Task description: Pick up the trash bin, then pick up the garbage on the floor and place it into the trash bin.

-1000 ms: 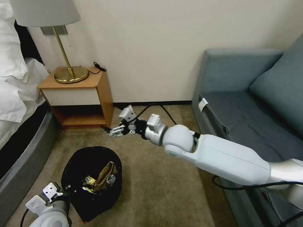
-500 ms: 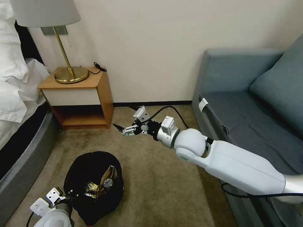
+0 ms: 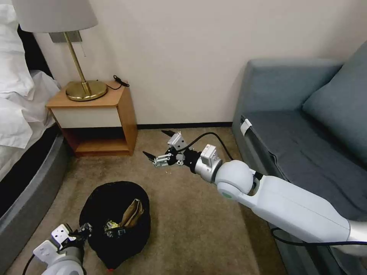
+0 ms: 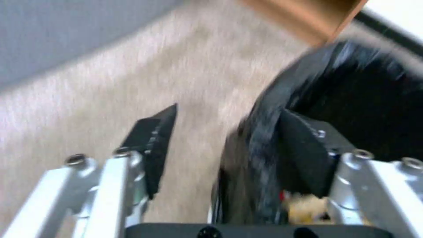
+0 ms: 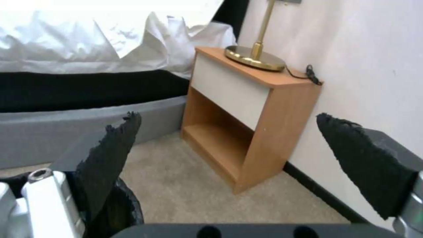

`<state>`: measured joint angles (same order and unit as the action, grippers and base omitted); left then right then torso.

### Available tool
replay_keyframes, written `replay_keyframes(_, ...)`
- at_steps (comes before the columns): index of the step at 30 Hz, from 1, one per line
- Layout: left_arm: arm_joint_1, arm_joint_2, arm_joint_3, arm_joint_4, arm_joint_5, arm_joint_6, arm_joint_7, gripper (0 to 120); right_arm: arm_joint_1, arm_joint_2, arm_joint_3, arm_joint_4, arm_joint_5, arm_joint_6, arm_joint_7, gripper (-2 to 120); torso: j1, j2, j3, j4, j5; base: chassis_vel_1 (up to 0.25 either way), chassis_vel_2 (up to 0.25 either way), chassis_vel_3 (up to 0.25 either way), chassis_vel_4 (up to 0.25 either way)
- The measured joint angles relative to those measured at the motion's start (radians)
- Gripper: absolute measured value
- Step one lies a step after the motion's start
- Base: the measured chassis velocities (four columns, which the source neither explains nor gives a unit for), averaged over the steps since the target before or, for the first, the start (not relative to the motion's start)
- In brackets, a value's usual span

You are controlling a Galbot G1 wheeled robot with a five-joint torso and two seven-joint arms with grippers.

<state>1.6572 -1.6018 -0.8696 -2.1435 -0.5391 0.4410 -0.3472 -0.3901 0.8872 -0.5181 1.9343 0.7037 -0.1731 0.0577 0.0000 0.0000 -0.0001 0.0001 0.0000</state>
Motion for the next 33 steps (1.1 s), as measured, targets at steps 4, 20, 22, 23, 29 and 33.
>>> replay_keyframes(4, 0.011, 0.003, -0.007, -0.004, 0.042, -0.086, 0.09, 85, -0.036, -0.005, 0.052, 0.011, 0.0, -0.004, 0.006, 100, 0.0, 0.0, 0.0, 0.0, 0.0, 0.0, 0.0, 0.0, 0.0)
replay_keyframes(20, 0.055, 0.052, -0.022, -0.031, 0.224, -0.4, 0.509, 100, -0.369, -0.052, 0.423, 0.228, -0.022, -0.055, 0.25, 100, 0.0, 0.0, 0.0, -0.0001, 0.0002, 0.0, 0.0, 0.0, 0.0)
replay_keyframes(22, 0.055, 0.055, -0.013, -0.045, 0.246, -0.416, 0.52, 100, -0.463, -0.048, 0.518, 0.265, -0.044, -0.062, 0.281, 100, 0.0, 0.0, 0.0, 0.0, 0.0001, 0.0, 0.0, 0.0, 0.0)
replay_keyframes(23, 0.053, 0.056, -0.008, -0.049, 0.263, -0.428, 0.525, 100, -0.522, -0.04, 0.579, 0.282, -0.07, -0.058, 0.287, 100, 0.0, 0.0, 0.0, -0.0001, 0.0002, 0.0, 0.0, 0.0, 0.0)
replay_keyframes(29, 0.057, 0.06, 0.009, -0.062, 0.302, -0.48, 0.53, 100, -0.831, 0.055, 0.846, 0.387, -0.237, -0.024, 0.284, 100, 0.0, 0.0, 0.0, -0.0001, 0.0002, 0.0, 0.0, 0.0, 0.0)
replay_keyframes(33, 0.058, 0.064, 0.012, -0.064, 0.31, -0.491, 0.529, 100, -0.971, 0.137, 0.903, 0.43, -0.339, -0.012, 0.284, 100, 0.0, 0.0, 0.0, -0.0005, 0.0, 0.0, 0.0, 0.0, 0.0)
